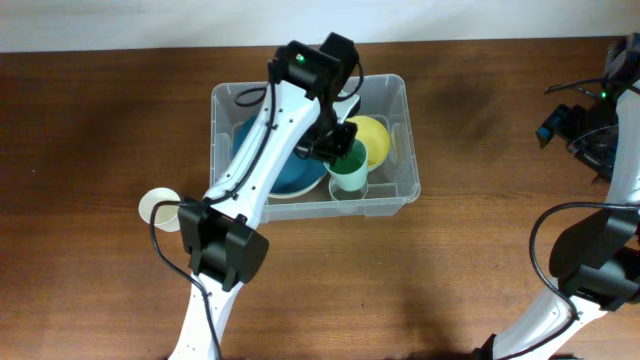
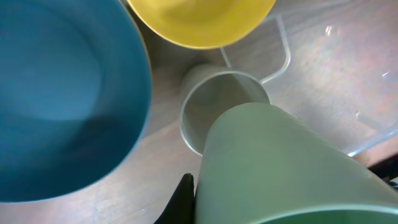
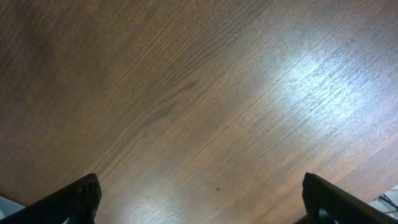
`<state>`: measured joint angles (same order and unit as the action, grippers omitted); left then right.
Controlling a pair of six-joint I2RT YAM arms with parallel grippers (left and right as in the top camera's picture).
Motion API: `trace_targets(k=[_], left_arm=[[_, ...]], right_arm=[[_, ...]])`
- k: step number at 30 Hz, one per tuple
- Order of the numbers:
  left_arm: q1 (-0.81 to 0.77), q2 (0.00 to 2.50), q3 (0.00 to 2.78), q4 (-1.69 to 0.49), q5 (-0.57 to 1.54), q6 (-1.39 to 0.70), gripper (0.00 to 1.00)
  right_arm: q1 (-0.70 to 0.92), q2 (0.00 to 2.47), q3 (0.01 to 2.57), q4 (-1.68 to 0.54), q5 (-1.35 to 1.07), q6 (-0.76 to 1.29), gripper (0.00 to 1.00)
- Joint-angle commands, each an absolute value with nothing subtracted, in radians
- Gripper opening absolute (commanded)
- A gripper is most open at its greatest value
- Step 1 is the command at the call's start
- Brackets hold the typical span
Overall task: Pack container
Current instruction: 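Lower the mint-green cup into the grey cup and release, then move the left gripper to the white cup and grasp it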
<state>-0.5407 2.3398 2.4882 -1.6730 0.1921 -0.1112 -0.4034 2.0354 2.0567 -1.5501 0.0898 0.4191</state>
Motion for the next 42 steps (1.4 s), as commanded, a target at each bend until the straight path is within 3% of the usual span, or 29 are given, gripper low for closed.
trace_targets(k=[1,14,18,20,21,26,34,35,42], left_arm=[[-0.554,2.338,2.444,-1.649,0.205,-0.093,0.01],[-0.554,2.339,2.360,-1.587,0.175,-0.118,0.03],[-0.554,2.339,2.360,-1.587,0.175,-0.118,0.28],[-0.554,2.339,2.360,-1.585,0.167,-0.118,0.60],[-0.554,2.339,2.360,-1.583,0.153,-0.118,0.70],[-0.543,2.337,2.418,-1.591,0.088,-0.118,0.83],[-0.445,2.241,2.667,-1.688,-0.060,-0.168,0.87],[-0.429,2.214,2.668,-1.688,-0.064,-0.169,0.94],[-0.301,2.029,2.640,-1.688,-0.070,-0.234,0.97]], right_arm=[[-0.406,2.037,2.053,-1.551,0.106,0.427,0.99],[-0.406,2.037,2.053,-1.551,0.106,0.427,0.99],[-0.406,2.037,2.053,-1.551,0.106,0.427,0.99],[-0.406,2.037,2.053,-1.551,0.106,0.427,0.99],[-0.406,2.037,2.053,-1.551,0.106,0.427,0.99],[-0.406,2.037,2.053,-1.551,0.106,0.427,0.99],[-0.406,2.037,2.053,-1.551,0.106,0.427,0.99],[-0.406,2.037,2.053,-1.551,0.106,0.427,0.99],[-0.406,2.037,2.053,-1.551,0.106,0.427,0.99]])
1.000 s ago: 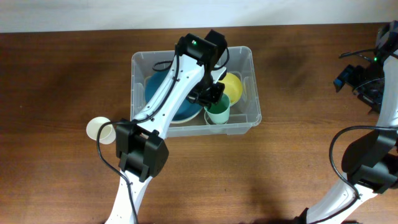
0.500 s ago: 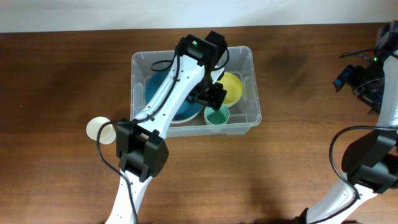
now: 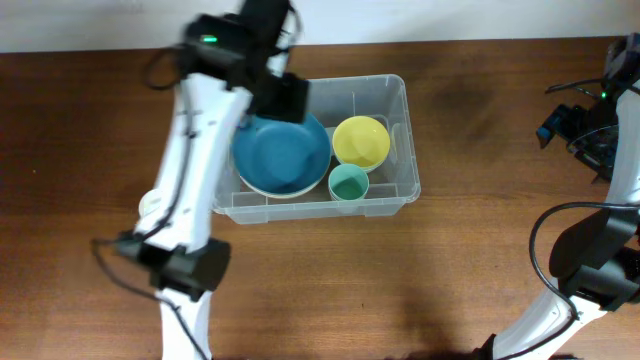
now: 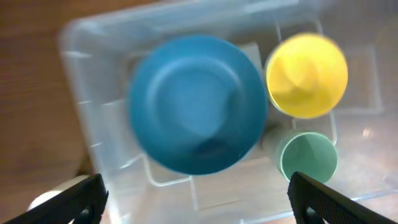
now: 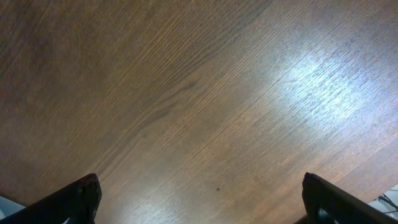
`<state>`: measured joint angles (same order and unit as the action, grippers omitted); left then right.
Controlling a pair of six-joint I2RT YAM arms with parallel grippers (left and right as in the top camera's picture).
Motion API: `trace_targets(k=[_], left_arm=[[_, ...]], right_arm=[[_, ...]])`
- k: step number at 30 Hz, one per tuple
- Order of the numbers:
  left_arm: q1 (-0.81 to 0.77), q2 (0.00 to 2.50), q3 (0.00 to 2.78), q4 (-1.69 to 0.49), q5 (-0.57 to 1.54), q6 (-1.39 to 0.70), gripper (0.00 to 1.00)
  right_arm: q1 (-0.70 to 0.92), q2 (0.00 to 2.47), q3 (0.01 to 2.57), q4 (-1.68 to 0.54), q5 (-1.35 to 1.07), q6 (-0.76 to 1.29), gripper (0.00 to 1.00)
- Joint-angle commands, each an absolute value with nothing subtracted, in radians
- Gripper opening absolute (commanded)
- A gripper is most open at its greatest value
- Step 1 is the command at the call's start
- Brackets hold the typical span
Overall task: Pack container
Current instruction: 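Move the left gripper to the white cup and grasp it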
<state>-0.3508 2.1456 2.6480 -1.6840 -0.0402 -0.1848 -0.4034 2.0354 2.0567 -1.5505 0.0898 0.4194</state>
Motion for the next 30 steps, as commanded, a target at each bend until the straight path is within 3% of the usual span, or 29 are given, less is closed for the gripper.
trace_targets(k=[1,7,11,19,30], left_arm=[[-0.287,2.005,2.622,-1.688,-0.072,-0.248,0.98],[-0.140,1.739,2.326,-1.688,-0.275,-0.529,0.99],[-0.018,1.567,2.086,-1.684,-0.291,-0.661,0.99],[0.177,1.377,1.665,-1.504,-0.149,-0.683,0.99],[0.281,1.390,1.273,-1.188,-0.071,-0.682,0.99]], right_arm=[[-0.406,2.037,2.053,-1.551,0.106,0.427,0.99],[-0.406,2.037,2.053,-1.551,0.106,0.427,0.99],[-0.406,2.037,2.053,-1.551,0.106,0.427,0.99],[-0.406,2.037,2.053,-1.551,0.106,0.427,0.99],[-0.406,2.037,2.053,-1.551,0.106,0.427,0.99]])
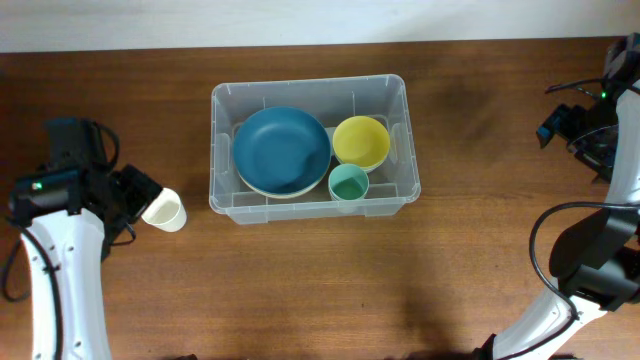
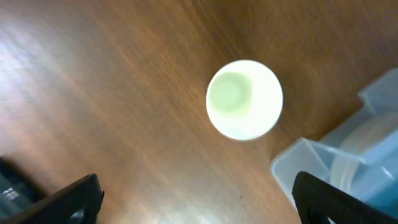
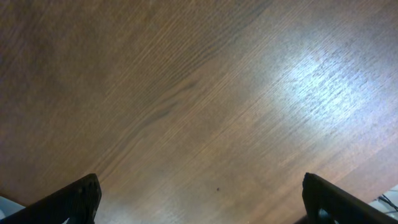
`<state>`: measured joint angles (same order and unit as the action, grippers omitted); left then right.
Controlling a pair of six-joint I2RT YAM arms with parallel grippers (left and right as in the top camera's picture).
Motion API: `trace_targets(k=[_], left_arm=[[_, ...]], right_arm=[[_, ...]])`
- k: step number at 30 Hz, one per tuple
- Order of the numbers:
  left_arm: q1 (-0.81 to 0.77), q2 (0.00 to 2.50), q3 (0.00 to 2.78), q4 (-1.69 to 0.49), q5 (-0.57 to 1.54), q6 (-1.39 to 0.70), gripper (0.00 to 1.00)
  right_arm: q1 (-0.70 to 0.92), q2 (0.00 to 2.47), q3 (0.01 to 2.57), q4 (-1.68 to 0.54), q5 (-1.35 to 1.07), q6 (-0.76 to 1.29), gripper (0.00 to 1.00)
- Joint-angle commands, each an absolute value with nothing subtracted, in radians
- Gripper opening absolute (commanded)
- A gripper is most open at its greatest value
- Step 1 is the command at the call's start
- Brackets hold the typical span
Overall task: Pack container
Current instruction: 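Move the left gripper to the white cup and grasp it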
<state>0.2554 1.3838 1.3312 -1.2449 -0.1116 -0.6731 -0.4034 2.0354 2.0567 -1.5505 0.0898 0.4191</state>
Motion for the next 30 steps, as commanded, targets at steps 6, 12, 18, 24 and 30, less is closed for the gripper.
trace_targets(k=[6,12,18,24,30], left_arm=[[0.286,1.457,1.261,-1.096,-0.074,-0.705,0.99],[0.286,1.600,1.261,-1.070,-0.073,-0.756,0.99],[0.312,1.692,1.261,-1.071,-0.074,-0.756,0.99],[0.368,1.724,1.255,-1.065,-0.074,-0.755,0.99],[0.375,1.748,1.213,-1.010,-0.067,-0.755,0.99]], right_arm=[[-0.406,2.037,2.053,-1.551,0.106,0.427,0.99],[-0.406,2.037,2.053,-1.551,0.106,0.427,0.99],[-0.406,2.037,2.053,-1.551,0.106,0.427,0.99],[-0.406,2.037,2.053,-1.551,0.106,0.427,0.99],[-0.406,2.037,2.053,-1.551,0.106,0.427,0.99]])
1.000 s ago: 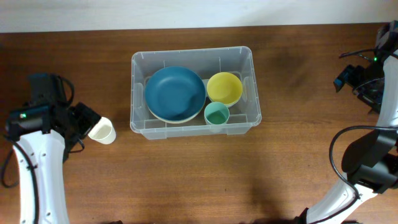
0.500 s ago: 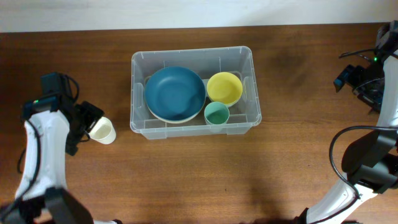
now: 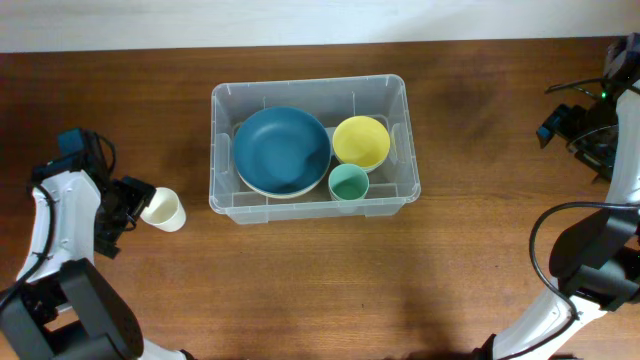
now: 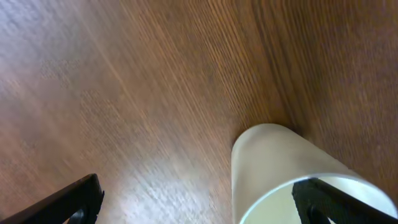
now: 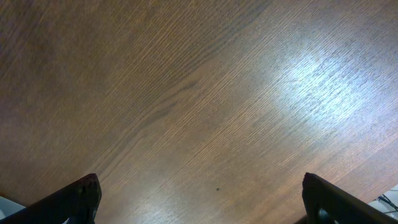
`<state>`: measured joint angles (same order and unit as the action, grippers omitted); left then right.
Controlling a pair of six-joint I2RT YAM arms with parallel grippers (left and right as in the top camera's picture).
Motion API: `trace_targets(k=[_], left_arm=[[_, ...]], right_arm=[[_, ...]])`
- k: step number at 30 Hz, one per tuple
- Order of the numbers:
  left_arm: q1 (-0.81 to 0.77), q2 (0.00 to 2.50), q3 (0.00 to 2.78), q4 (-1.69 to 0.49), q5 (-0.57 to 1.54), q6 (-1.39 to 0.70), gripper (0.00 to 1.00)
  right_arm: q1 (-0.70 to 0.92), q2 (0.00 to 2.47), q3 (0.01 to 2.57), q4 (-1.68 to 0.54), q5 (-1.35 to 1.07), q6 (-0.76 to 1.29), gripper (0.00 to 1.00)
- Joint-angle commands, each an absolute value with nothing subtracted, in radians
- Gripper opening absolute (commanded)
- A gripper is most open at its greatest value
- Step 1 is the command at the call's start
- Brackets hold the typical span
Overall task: Pack container
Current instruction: 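Move the left gripper to the white cup and grasp it, then lift the white cup and carry it over the bin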
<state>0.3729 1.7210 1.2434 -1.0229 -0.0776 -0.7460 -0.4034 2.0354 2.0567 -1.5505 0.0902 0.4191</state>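
A clear plastic container (image 3: 400, 95) stands mid-table, holding a blue bowl (image 3: 282, 150), a yellow bowl (image 3: 361, 142) and a green cup (image 3: 348, 184). A white cup (image 3: 163, 209) stands on the table left of it. My left gripper (image 3: 122, 205) is open and low at that cup. In the left wrist view the white cup (image 4: 286, 168) fills the lower right, one fingertip (image 4: 323, 202) showing over its mouth, the other apart over bare wood. My right gripper (image 5: 199, 202) hangs open over bare table at the far right.
The brown wooden table (image 3: 480, 260) runs the whole width. The container's left wall (image 3: 213, 150) lies close to the right of the white cup. The right arm (image 3: 590, 250) stands along the right edge.
My left gripper was higher, looking down into the white cup. Now it sits low against the cup, one finger at its rim. The container and right arm are unchanged.
First my left gripper held the green cup over another cup inside the container. Then the green cup stood in the container and the gripper was open above it. Then the gripper hung over the white cup left of the container, and now it is down at that cup.
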Motion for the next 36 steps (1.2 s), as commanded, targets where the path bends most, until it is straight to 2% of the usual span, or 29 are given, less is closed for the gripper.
trace_targets(k=[1,4,6,10,14,19,24,27,30,32,36], left_arm=[[0.375,1.751,1.206,-1.006,-0.066,-0.755,0.99],[0.374,1.751,1.179,-0.972,-0.066,-0.735,0.98],[0.374,1.751,1.170,-0.968,-0.066,-0.735,0.89],[0.374,1.751,1.159,-0.950,-0.028,-0.732,0.43],[0.374,1.751,1.160,-0.933,0.009,-0.732,0.01],[0.379,1.750,1.176,-0.924,0.010,-0.731,0.01],[0.404,1.719,1.433,-0.997,0.221,-0.560,0.01],[0.366,1.681,1.653,-1.097,0.372,-0.454,0.01],[0.275,1.639,1.808,-1.172,0.416,-0.360,0.01],[0.147,1.594,1.889,-1.190,0.414,-0.266,0.01],[-0.104,1.557,1.908,-1.180,0.316,-0.250,0.01]], right_arm=[[-0.406,2.037,2.053,-1.551,0.106,0.427,0.99],[-0.406,2.037,2.053,-1.551,0.106,0.427,0.99],[-0.406,2.037,2.053,-1.551,0.106,0.427,0.99],[-0.406,2.037,2.053,-1.551,0.106,0.427,0.99],[-0.406,2.037,2.053,-1.551,0.106,0.427,0.99],[-0.406,2.037,2.053,-1.551,0.106,0.427,0.99],[-0.406,2.037,2.053,-1.551,0.106,0.427,0.99],[-0.406,2.037,2.053,-1.551,0.106,0.427,0.99],[-0.406,2.037,2.053,-1.551,0.106,0.427,0.99],[-0.406,2.037,2.053,-1.551,0.106,0.427,0.99],[-0.406,2.037,2.053,-1.551,0.106,0.427,0.99]])
